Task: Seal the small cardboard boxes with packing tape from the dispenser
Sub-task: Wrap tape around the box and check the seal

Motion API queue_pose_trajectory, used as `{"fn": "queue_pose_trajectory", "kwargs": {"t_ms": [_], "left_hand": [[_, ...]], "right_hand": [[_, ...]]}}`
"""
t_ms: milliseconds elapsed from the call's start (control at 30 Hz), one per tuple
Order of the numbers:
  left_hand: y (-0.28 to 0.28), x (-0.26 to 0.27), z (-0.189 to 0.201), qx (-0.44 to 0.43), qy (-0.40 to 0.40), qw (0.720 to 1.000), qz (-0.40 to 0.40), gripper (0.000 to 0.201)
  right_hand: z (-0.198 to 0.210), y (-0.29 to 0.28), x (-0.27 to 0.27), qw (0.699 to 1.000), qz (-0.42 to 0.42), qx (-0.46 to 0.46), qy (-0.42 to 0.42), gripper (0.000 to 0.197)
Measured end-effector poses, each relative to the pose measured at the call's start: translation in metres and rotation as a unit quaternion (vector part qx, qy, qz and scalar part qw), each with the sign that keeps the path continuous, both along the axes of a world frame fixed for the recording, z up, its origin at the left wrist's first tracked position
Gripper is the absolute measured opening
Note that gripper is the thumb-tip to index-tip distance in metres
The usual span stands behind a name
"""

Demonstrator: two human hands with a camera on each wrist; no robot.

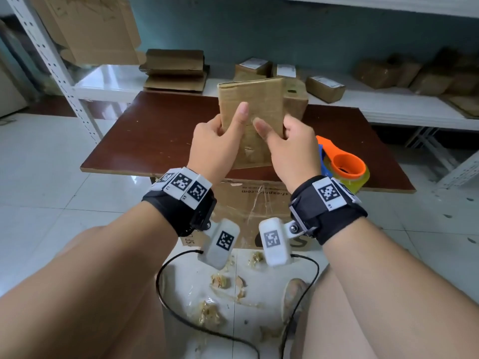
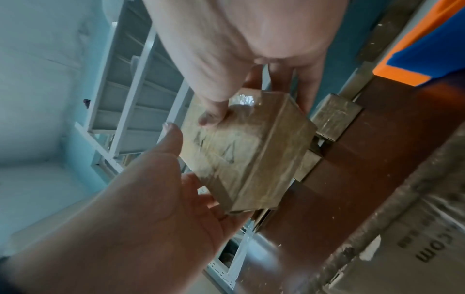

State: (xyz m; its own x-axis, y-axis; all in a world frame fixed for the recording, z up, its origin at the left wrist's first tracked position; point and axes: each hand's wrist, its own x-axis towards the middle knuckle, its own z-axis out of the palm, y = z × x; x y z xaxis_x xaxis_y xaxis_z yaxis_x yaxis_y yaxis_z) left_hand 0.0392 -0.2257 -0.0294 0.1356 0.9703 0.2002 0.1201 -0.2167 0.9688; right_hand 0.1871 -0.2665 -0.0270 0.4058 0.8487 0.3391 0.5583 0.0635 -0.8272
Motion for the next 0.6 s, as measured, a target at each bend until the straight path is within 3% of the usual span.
{"fn": "queue_pose_trajectory", "kwargs": {"t_ms": [133,200,267,367,467,600], "left_hand": [[0.000,-0.004,0.002,0.041,-0.045,0.998,0.028,0.047],[0.003,-0.011,0.006,0.043,-0.031,0.998,0.042,0.041],[0.006,-0.015,0.008,0.024,-0.010,0.999,0.038,0.043],[0.010,-0.014,0.003,0.001,0.063,0.998,0.012,0.051],[0.016,-0.011,-0.008,0.023,0.134,0.991,-0.007,0.064],[0.018,-0.013,-0.010,0.041,0.216,0.975,-0.024,0.073]], "right_hand": [[0.001,0.010,0.004,0.998,0.053,0.007,-0.014,0.019],[0.003,0.011,0.004,0.995,0.097,0.008,0.001,0.044],[0.003,0.009,0.004,0.993,0.113,0.010,0.028,0.051],[0.001,0.001,0.004,0.999,0.046,0.007,-0.014,0.038],[-0.001,0.004,0.005,0.993,-0.040,0.036,-0.106,0.050],[0.007,0.009,0.008,0.996,-0.069,0.015,-0.059,0.063]]}}
